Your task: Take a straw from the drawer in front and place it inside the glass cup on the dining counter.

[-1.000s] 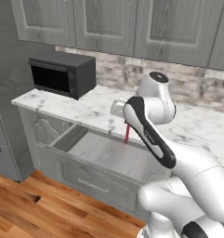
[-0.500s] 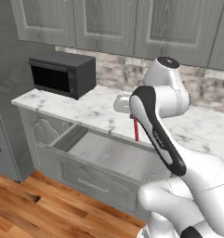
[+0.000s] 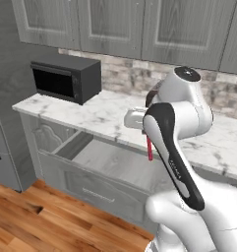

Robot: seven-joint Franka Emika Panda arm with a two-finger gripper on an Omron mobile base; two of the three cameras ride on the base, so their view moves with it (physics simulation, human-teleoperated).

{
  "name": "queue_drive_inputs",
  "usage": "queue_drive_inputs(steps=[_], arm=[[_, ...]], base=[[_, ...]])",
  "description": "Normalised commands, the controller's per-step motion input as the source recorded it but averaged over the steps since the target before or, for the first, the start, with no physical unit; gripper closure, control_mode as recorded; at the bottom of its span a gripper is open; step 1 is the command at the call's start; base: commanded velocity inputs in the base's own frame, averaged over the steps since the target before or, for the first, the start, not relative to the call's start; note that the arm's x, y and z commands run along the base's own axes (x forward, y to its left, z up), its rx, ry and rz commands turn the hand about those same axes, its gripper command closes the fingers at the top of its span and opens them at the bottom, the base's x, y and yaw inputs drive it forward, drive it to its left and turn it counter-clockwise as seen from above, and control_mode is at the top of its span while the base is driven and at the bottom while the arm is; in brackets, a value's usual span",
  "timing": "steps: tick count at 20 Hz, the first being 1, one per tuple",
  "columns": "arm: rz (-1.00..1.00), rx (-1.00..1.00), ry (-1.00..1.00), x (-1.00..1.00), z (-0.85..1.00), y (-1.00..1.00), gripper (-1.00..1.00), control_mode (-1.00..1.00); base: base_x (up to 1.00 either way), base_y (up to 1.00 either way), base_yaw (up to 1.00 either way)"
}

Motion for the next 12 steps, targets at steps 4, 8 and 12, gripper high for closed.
queue_drive_inputs(steps=[4, 8, 12], arm=[[0.0, 0.0, 0.0, 0.0, 0.0, 0.0, 1.0, 1.0], [0.0, 0.0, 0.0, 0.0, 0.0, 0.0, 1.0, 1.0], [0.0, 0.0, 0.0, 0.0, 0.0, 0.0, 1.0, 1.0]], base=[[-1.0, 0.0, -0.02], [-1.0, 0.01, -0.02], [-0.55, 0.32, 0.08]])
